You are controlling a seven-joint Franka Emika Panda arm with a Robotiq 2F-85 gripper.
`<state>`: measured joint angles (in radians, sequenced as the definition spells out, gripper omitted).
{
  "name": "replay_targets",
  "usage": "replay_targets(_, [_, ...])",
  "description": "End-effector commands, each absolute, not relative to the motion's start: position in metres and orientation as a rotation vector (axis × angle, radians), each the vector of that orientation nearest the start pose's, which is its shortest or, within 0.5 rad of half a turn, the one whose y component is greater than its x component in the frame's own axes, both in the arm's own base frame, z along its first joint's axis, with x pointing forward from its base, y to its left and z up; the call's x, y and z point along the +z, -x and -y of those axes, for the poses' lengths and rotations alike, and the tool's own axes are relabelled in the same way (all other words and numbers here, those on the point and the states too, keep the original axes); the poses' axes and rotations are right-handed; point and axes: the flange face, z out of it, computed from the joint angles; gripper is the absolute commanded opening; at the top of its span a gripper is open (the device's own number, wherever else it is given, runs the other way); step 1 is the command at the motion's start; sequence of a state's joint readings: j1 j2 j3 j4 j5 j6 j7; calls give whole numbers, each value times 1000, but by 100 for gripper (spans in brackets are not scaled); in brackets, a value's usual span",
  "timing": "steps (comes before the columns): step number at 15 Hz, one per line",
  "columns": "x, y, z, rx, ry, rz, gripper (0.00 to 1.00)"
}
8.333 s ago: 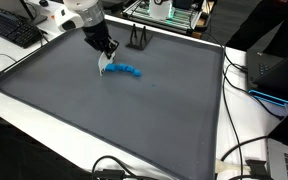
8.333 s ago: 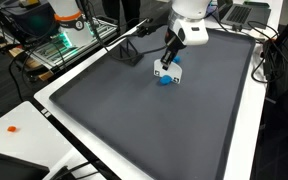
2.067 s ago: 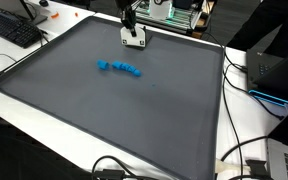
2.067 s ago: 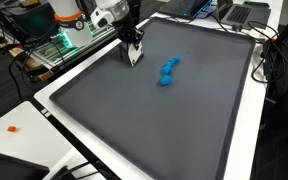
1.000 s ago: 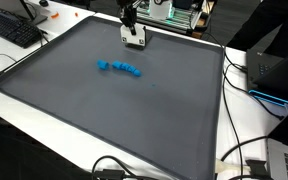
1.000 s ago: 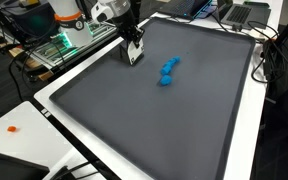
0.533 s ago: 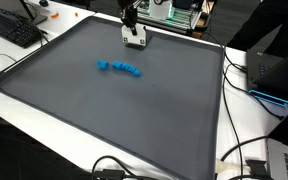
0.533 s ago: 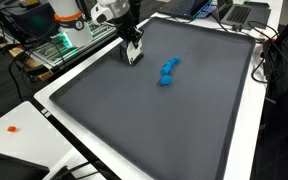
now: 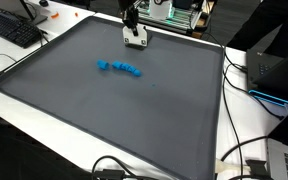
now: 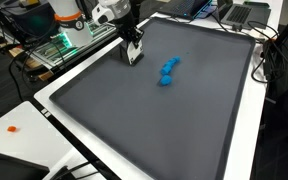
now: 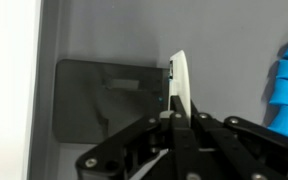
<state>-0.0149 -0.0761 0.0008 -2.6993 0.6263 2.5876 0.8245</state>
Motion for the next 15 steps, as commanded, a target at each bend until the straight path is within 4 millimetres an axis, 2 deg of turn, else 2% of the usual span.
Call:
replay_targets(1, [240,-399,14,224,2216,-1823,1])
replay_targets(7, [240,-401,17,189,2204,-1826,1])
replay_targets(12, [233,-400,17,245,2209,-1824,1])
replay_targets(13, [234,-400,17,241,2210,-1817,29])
replay_targets(14, [235,-400,18,242,2216,-1816,30])
replay_targets(15, [235,-399,18,241,2224,-1813,37])
